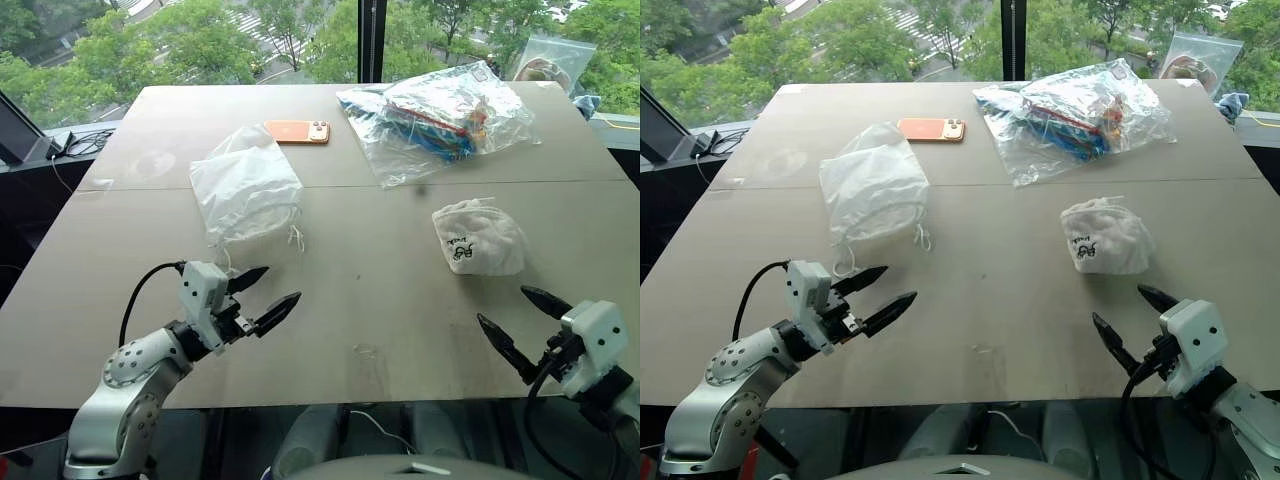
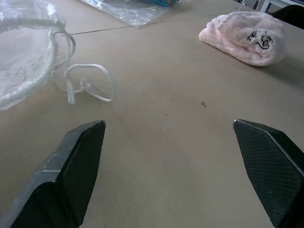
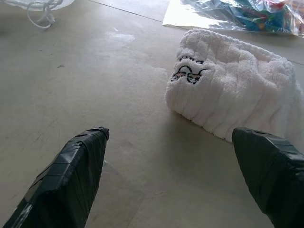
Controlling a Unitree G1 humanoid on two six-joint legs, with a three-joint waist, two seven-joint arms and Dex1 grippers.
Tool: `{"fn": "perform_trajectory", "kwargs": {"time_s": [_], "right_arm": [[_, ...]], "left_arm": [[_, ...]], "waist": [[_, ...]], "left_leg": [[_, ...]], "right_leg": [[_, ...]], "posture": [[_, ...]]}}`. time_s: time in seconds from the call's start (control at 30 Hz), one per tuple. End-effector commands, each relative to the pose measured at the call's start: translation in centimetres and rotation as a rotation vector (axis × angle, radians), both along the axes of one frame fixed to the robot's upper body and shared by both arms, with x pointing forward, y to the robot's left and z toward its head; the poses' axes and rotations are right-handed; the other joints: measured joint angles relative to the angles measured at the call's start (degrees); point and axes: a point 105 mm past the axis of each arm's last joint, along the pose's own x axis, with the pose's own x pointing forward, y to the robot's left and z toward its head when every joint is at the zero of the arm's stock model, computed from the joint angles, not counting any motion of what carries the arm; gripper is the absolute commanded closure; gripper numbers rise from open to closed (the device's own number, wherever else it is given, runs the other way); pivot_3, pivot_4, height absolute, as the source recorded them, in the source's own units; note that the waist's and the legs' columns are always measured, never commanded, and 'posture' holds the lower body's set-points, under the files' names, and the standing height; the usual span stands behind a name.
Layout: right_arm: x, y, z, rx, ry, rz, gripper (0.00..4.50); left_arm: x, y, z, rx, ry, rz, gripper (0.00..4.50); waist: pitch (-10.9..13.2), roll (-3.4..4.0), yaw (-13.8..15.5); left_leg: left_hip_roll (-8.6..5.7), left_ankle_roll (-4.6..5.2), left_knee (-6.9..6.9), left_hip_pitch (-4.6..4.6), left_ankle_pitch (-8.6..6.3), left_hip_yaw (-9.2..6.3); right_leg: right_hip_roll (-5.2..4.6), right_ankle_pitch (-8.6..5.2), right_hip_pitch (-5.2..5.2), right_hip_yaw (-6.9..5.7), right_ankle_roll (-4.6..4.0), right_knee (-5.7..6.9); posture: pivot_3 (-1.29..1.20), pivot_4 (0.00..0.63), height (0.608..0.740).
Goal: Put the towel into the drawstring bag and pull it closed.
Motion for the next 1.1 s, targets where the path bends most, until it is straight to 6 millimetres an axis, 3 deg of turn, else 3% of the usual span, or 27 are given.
{"fn": "perform_trajectory", "kwargs": {"time_s": [0.03, 0.1, 0.27, 0.4, 0.5, 0.73, 0.9, 0.93, 0.97, 1.1], "right_arm": [[0.2, 1.2, 1.9, 0.007, -0.103, 0.059, 0.0], [0.7, 2.6, 2.8, 0.005, -0.176, 0.134, 0.0], [1.0, 5.1, 3.7, 0.025, -0.216, 0.296, 0.0], [0.2, 7.2, 4.0, 0.027, -0.21, 0.461, 0.0], [0.1, 7.6, 3.9, 0.03, -0.203, 0.493, 0.0], [0.3, 7.7, 3.9, 0.01, -0.218, 0.488, 0.0], [0.5, 7.5, 4.1, 0.007, -0.231, 0.454, 0.0], [0.6, 7.4, 4.1, 0.007, -0.225, 0.441, 0.0], [0.6, 7.4, 4.0, 0.008, -0.222, 0.429, 0.0], [0.6, 7.2, 4.0, 0.006, -0.22, 0.409, 0.0]], "left_arm": [[0.8, 0.2, 1.7, 0.026, -0.094, 0.044, 0.06], [2.5, 0.4, 2.6, 0.099, -0.18, 0.125, 0.06], [4.4, 0.6, 3.9, 0.28, -0.338, 0.23, 0.06], [6.2, 2.3, 5.6, 0.776, -0.594, 0.48, 0.06], [7.2, 2.0, 6.2, 0.997, -0.724, 0.512, 0.06], [11.1, 2.8, 5.5, 1.196, -0.76, 0.585, 0.06], [13.2, 2.3, 4.4, 1.226, -0.727, 0.498, 0.06], [13.5, 2.2, 4.4, 1.209, -0.714, 0.479, 0.58], [13.7, 2.1, 4.3, 1.203, -0.704, 0.465, 0.71], [14.0, 2.2, 3.9, 1.183, -0.661, 0.425, 2.69]], "waist": [[0.0, 0.01, 0.0], [0.0, -0.01, 0.0], [0.0, -0.02, 0.0], [0.0, -0.07, 0.0], [0.0, -0.09, 0.1], [0.0, -0.1, 0.3], [0.0, -0.1, 0.0], [0.0, -0.1, 0.0], [0.0, -0.1, 0.0], [0.1, -0.11, -0.1]], "left_leg": [[0.0, 0.0, 0.0, 0.0, 0.0, 0.0], [0.0, 0.0, 0.0, 0.0, 0.0, -0.01], [0.01, -0.23, 0.05, 0.08, 0.13, 0.03], [0.01, -0.23, 0.0, 0.05, 0.14, 0.02], [0.01, -0.23, -0.04, 0.04, 0.13, 0.01], [-0.03, -0.23, -0.04, 0.04, 0.13, -0.04], [-0.03, -0.23, -0.03, 0.01, 0.13, -0.03], [-0.03, -0.23, -0.02, 0.0, 0.13, -0.03], [-0.03, -0.23, -0.02, -0.01, 0.13, -0.04], [-0.03, -0.23, -0.01, -0.03, 0.13, -0.03]], "right_leg": [[0.0, 0.0, 0.0, 0.0, 0.0, 0.0], [0.0, 0.0, 0.0, -0.01, 0.0, 0.0], [0.02, 0.01, 0.1, -0.01, -0.01, -0.03], [0.02, 0.02, 0.08, -0.02, -0.01, -0.05], [0.02, 0.02, 0.06, -0.02, -0.01, -0.07], [0.03, 0.03, 0.05, -0.09, 0.01, -0.03], [0.01, 0.03, 0.01, -0.08, 0.02, 0.02], [0.02, 0.03, -0.01, -0.08, 0.02, 0.02], [0.02, 0.03, -0.01, -0.08, 0.02, 0.02], [0.01, 0.03, -0.03, -0.07, 0.02, 0.03]], "posture": [[0.0, 0.15, 0.74], [0.0, 0.15, 0.74], [0.0, 0.15, 0.74], [0.0, 0.15, 0.74], [0.0, 0.15, 0.74], [0.0, 0.15, 0.74], [0.0, 0.15, 0.74], [0.0, 0.15, 0.74], [0.0, 0.15, 0.74], [0.0, 0.15, 0.74]]}}
